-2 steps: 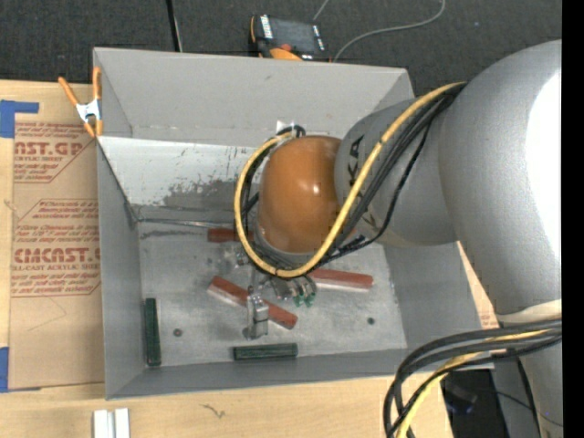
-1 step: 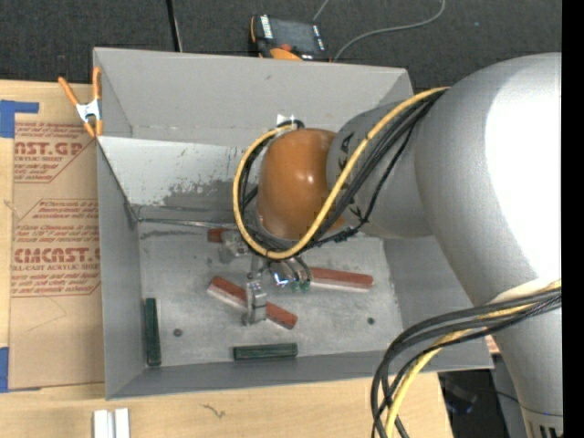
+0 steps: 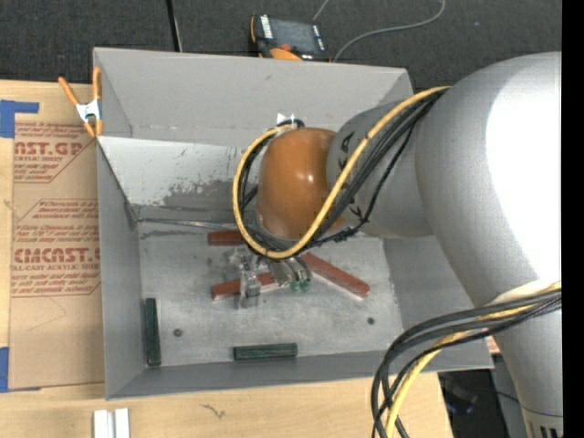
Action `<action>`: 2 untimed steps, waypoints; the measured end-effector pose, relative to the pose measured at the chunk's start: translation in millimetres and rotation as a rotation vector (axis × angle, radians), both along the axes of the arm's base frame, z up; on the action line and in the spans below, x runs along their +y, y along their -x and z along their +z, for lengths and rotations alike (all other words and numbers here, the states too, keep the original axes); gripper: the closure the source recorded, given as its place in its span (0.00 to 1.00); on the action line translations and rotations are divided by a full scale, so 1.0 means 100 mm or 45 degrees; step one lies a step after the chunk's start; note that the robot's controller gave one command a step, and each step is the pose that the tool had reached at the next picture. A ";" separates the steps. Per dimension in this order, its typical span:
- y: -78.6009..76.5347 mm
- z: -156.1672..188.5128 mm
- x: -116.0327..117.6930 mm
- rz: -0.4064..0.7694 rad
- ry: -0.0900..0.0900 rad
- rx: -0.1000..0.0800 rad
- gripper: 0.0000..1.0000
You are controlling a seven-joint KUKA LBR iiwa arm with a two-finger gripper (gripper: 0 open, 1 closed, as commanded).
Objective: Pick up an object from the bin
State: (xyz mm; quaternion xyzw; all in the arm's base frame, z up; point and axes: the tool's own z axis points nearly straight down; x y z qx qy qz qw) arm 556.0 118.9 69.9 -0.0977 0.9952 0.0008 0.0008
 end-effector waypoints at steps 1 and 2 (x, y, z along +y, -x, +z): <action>0.07 1.21 0.42 -0.055 -0.004 -0.010 1.00; 0.02 2.47 0.21 0.288 0.001 -0.011 1.00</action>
Offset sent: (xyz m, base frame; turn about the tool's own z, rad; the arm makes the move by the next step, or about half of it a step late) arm -0.0087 0.0385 0.1165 0.0470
